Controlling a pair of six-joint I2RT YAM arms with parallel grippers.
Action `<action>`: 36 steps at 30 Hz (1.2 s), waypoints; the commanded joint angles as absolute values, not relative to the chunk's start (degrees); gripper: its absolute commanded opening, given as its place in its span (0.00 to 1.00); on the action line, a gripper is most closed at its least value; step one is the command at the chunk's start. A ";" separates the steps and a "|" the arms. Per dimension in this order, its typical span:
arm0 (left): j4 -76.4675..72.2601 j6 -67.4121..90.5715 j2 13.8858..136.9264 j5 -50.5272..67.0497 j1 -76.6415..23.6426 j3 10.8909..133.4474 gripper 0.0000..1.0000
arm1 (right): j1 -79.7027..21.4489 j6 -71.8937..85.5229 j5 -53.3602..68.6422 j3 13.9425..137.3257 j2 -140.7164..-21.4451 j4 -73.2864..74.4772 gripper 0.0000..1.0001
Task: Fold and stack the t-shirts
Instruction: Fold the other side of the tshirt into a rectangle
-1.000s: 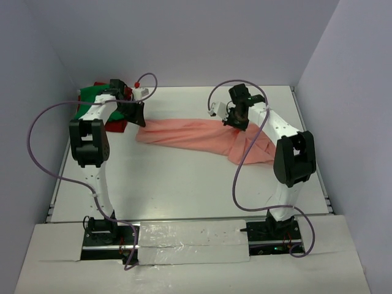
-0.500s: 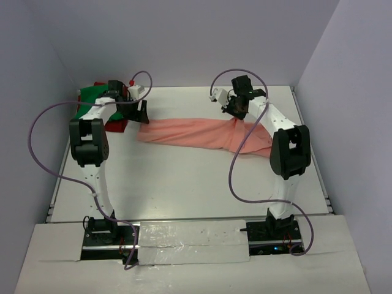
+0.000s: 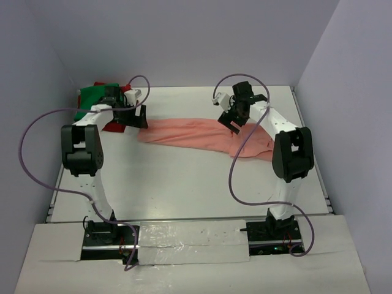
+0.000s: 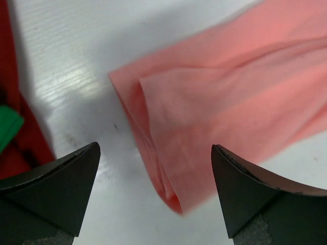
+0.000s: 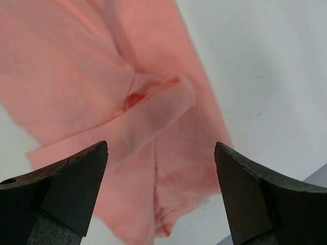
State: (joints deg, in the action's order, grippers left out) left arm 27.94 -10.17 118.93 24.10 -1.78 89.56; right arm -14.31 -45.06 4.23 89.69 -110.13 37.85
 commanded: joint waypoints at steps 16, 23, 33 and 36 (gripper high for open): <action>17.84 -5.98 101.08 23.29 -2.02 77.26 0.99 | -15.38 -40.08 6.15 65.22 -88.77 41.93 0.83; 16.26 -5.01 100.55 24.26 -2.02 75.85 0.99 | -17.22 -40.16 6.41 61.26 -90.52 38.94 0.82; 15.73 -4.84 99.84 24.17 -2.02 75.15 0.99 | -18.90 -39.64 6.42 61.08 -92.99 35.95 0.79; 15.38 -4.83 99.75 24.17 -2.02 74.88 0.99 | -18.90 -39.73 6.33 61.08 -93.25 35.42 0.75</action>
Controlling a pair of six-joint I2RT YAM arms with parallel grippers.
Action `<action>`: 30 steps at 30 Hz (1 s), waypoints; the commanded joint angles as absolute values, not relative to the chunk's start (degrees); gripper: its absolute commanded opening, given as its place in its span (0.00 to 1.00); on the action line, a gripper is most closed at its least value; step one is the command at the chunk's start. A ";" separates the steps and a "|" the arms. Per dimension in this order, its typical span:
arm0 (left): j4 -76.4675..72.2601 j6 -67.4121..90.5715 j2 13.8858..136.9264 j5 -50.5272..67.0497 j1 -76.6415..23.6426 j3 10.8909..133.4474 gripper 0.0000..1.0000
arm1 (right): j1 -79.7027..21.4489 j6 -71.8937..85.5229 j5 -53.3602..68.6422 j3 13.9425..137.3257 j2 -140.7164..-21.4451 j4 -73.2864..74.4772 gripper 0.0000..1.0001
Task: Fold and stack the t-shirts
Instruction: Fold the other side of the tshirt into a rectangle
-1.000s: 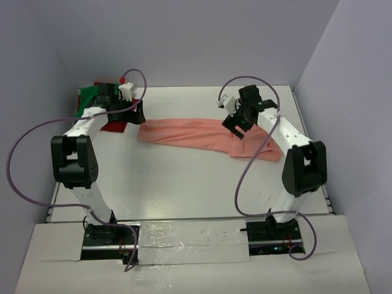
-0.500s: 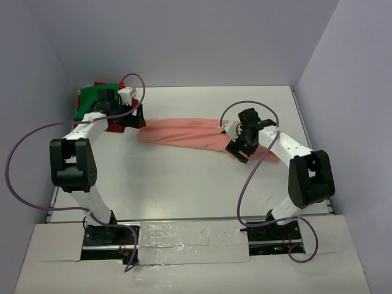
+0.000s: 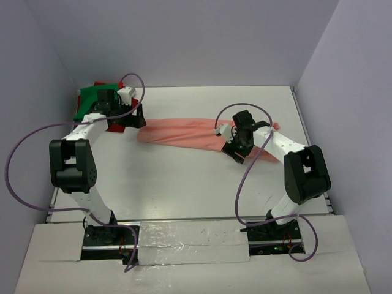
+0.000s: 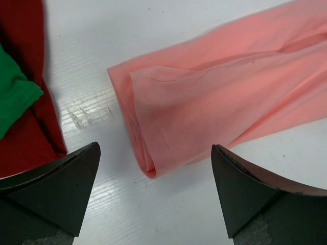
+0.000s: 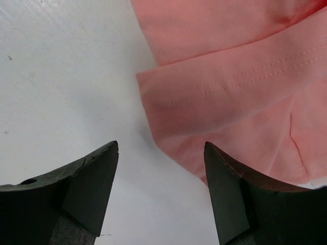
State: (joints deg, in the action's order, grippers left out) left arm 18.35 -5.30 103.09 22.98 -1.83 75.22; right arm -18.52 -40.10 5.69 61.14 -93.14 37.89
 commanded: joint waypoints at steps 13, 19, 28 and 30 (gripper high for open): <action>14.59 -4.92 98.61 24.08 -2.02 73.56 0.99 | -18.72 -40.17 5.19 60.21 -94.83 33.22 0.64; 14.15 -4.83 98.26 24.17 -2.02 73.21 0.99 | -18.72 -39.64 4.40 59.41 -95.62 31.03 0.63; 13.89 -4.83 97.82 24.35 -2.02 72.42 0.99 | -18.72 -39.73 4.66 58.97 -96.50 29.80 0.41; 13.71 -4.83 97.56 24.43 -2.02 72.25 0.99 | -18.72 -39.64 4.66 58.97 -96.59 29.71 0.33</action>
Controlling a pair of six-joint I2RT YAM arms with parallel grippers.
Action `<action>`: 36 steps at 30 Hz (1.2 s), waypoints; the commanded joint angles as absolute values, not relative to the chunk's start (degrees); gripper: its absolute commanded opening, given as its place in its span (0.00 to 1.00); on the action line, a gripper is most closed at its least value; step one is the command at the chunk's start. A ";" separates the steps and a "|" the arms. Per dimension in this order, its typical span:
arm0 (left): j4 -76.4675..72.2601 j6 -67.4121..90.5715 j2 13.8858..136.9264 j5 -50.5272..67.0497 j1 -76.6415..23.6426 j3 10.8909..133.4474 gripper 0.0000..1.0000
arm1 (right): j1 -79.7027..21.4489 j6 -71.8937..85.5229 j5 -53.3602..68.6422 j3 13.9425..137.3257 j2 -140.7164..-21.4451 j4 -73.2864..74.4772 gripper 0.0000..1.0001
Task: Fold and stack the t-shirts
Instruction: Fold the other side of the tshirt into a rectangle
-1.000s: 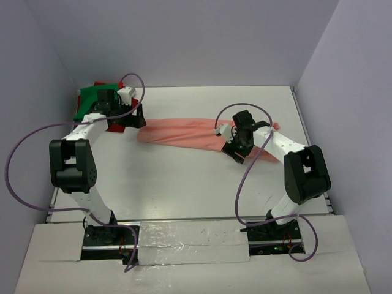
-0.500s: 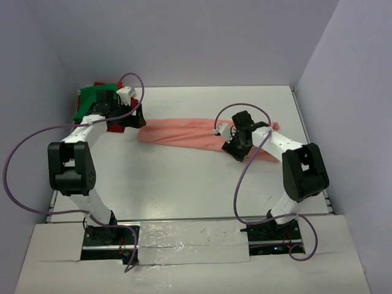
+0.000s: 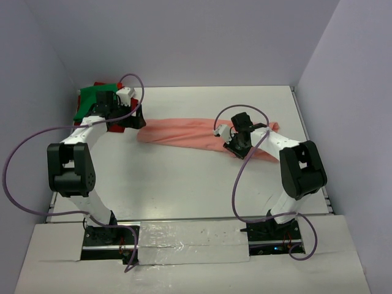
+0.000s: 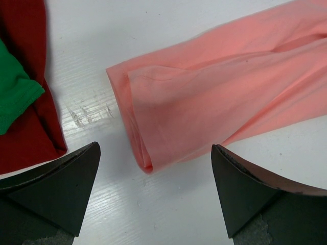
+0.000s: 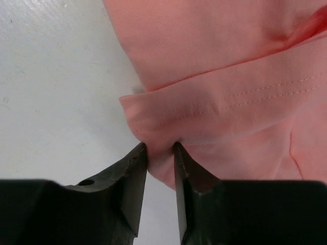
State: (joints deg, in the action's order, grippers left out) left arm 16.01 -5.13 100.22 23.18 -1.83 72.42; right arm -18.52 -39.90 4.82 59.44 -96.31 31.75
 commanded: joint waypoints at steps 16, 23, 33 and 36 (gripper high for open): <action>12.92 -4.92 96.50 24.87 -2.02 70.93 0.99 | -16.96 -35.95 -0.17 62.22 -95.45 22.07 0.00; 12.75 -5.10 96.24 25.05 -2.02 70.49 0.99 | -16.70 -34.19 -4.83 65.47 -96.85 19.34 0.00; 12.74 -5.01 96.59 25.49 -2.02 70.66 0.99 | -15.47 -30.33 -14.57 69.34 -100.89 15.47 0.00; 12.83 -4.92 96.68 25.49 -2.02 70.84 0.99 | -14.25 -28.92 -17.57 71.10 -102.56 15.29 0.00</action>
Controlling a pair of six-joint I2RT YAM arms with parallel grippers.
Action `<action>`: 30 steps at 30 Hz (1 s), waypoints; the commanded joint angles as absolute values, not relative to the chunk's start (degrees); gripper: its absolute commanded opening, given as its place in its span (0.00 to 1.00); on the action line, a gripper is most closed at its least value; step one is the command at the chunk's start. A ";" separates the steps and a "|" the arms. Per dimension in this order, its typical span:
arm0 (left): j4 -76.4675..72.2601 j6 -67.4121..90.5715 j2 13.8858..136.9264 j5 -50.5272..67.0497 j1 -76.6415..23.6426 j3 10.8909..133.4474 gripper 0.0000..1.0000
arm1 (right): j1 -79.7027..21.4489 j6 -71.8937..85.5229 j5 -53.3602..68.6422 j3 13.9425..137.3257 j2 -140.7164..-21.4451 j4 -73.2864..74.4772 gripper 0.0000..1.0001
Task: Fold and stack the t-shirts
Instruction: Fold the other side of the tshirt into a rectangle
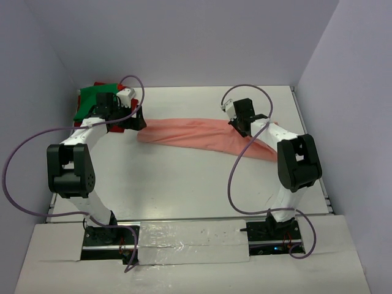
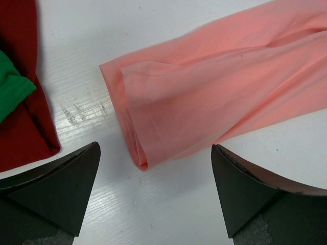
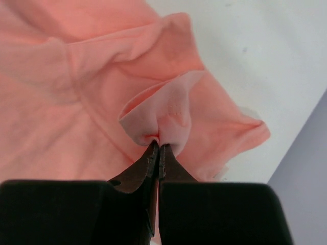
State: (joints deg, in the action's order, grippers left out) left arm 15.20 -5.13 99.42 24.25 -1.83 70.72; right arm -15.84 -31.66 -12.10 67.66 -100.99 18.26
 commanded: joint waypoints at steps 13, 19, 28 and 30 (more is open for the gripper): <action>12.83 -4.66 97.65 25.93 -2.11 71.02 0.99 | -6.51 -28.56 -23.55 70.93 -102.48 14.33 0.02; 12.39 -4.66 97.12 25.40 -2.20 70.32 0.99 | -3.70 -29.88 -27.15 69.26 -103.62 9.86 0.77; 5.63 -5.01 88.88 29.27 -4.30 63.56 0.99 | -2.72 -24.98 -16.27 64.95 -91.87 8.52 0.67; 1.87 -4.83 86.67 29.53 -5.01 61.71 0.99 | -3.25 -23.56 -12.07 63.82 -88.70 8.88 0.62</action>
State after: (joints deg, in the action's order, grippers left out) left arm 10.39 -5.02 92.27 26.48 -3.38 63.05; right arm -2.74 -27.40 -18.98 64.12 -97.19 11.22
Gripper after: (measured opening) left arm 0.993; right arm 0.648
